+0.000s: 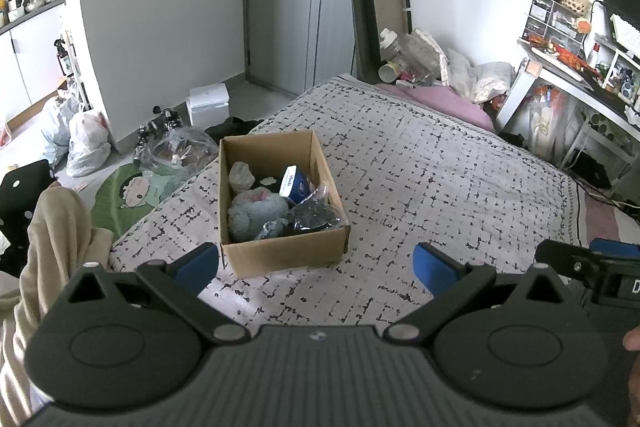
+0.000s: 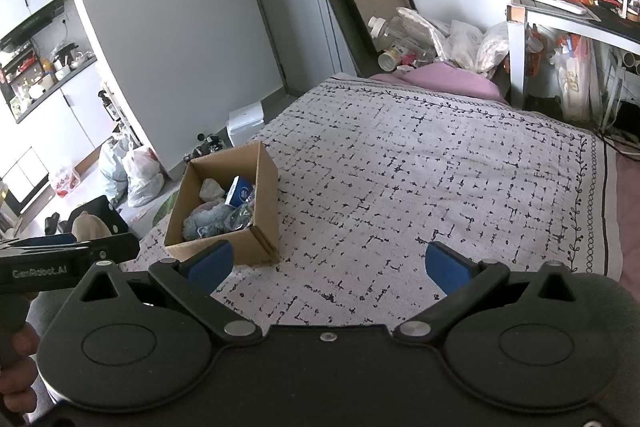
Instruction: Organize soft objects
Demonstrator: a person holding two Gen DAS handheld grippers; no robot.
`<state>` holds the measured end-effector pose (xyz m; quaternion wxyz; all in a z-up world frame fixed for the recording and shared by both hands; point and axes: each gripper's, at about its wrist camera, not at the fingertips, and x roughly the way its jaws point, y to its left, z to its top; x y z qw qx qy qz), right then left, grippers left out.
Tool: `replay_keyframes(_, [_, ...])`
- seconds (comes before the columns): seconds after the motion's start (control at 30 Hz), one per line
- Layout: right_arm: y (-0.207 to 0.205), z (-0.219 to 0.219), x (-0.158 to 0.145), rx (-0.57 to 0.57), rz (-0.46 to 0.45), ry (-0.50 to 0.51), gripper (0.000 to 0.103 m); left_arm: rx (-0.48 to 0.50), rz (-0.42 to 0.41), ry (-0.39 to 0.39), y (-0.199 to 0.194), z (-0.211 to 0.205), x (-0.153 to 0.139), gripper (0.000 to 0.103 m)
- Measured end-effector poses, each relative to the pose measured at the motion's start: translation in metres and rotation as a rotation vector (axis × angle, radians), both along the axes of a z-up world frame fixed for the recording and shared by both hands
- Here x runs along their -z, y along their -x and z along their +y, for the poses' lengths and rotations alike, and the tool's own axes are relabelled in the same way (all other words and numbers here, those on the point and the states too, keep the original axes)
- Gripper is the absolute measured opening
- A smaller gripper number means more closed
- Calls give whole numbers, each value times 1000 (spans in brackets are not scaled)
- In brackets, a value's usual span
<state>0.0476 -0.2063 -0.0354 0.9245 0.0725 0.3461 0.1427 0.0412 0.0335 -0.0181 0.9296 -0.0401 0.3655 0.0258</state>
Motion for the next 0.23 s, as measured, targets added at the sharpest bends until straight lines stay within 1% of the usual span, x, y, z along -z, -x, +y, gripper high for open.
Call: replay_keyframes(0.23, [-3,5,4,2,13,-2,103,12,4,5,-6,1,3,103])
